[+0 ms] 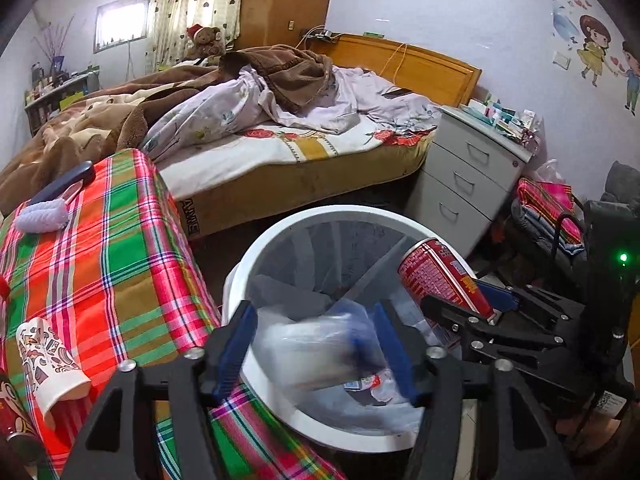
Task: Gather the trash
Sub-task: 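Carry the pouch and red can over the bin and release both, then move both tools back toward the remaining trash on the bed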
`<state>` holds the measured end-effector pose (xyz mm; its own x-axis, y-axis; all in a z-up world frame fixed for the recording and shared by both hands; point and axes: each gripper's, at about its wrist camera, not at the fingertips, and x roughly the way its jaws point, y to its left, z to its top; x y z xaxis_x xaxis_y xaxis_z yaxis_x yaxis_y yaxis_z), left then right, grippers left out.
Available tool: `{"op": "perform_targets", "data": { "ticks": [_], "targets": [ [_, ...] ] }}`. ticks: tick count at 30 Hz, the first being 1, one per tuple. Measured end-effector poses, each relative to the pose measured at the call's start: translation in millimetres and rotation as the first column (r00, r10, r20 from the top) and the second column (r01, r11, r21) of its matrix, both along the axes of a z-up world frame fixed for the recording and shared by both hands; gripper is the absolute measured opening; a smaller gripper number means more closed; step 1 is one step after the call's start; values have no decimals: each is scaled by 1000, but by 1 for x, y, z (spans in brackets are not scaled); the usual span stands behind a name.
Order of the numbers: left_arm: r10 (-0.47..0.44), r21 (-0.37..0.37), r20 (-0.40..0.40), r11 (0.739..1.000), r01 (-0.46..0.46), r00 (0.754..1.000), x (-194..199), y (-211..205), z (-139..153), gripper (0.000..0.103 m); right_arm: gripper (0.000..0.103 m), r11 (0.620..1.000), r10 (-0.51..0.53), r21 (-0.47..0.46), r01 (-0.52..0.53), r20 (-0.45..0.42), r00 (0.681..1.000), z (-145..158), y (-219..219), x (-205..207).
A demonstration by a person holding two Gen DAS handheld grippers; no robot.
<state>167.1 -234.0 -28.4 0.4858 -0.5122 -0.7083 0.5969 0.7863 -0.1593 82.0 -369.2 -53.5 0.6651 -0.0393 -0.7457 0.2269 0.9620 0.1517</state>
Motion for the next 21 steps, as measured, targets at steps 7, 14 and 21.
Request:
{"op": "perform_targets", "data": {
  "ticks": [7, 14, 21],
  "targets": [
    [18, -17, 1, 1000, -18, 1000, -2, 11, 4, 73, 65, 1000, -2, -7, 2, 20, 1000, 5, 3, -2],
    [57, -38, 24, 998, -56, 998, -9, 32, 15, 73, 65, 1000, 8, -21, -7, 58, 998, 18, 11, -6],
    [105, -42, 47, 994, -103, 993, -18, 58, 23, 73, 65, 1000, 23, -19, -22, 83, 996, 24, 24, -7]
  ]
}}
